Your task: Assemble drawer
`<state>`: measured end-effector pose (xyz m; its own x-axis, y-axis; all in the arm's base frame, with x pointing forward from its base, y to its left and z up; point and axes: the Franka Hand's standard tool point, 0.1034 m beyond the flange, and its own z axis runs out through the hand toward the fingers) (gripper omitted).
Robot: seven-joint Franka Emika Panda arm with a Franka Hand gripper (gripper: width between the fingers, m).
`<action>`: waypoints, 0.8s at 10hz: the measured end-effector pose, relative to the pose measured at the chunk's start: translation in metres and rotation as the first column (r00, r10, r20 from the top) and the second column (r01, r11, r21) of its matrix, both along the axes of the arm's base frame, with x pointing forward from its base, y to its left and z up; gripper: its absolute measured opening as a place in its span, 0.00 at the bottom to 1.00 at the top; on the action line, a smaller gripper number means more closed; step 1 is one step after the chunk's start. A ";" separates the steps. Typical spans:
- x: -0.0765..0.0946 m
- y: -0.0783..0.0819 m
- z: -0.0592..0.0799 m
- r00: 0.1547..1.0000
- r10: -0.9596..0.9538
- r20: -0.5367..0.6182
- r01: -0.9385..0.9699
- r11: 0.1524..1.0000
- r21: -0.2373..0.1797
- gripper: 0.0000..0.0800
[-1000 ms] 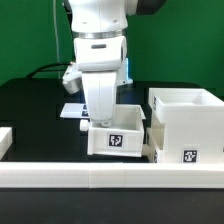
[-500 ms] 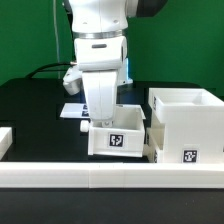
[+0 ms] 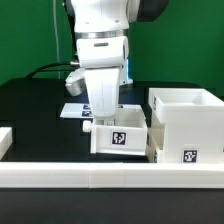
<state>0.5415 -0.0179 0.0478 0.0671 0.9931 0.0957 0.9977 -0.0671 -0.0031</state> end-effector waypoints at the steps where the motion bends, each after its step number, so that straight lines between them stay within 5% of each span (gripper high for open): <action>1: 0.002 0.003 0.002 1.000 0.004 0.012 -0.004 1.000 0.000 0.05; 8: 0.005 0.008 0.006 1.000 0.013 0.014 -0.012 1.000 -0.003 0.05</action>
Offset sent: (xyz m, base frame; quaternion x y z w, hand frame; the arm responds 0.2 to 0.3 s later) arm 0.0047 0.0028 0.0070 -0.0012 -0.0156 0.0024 0.9999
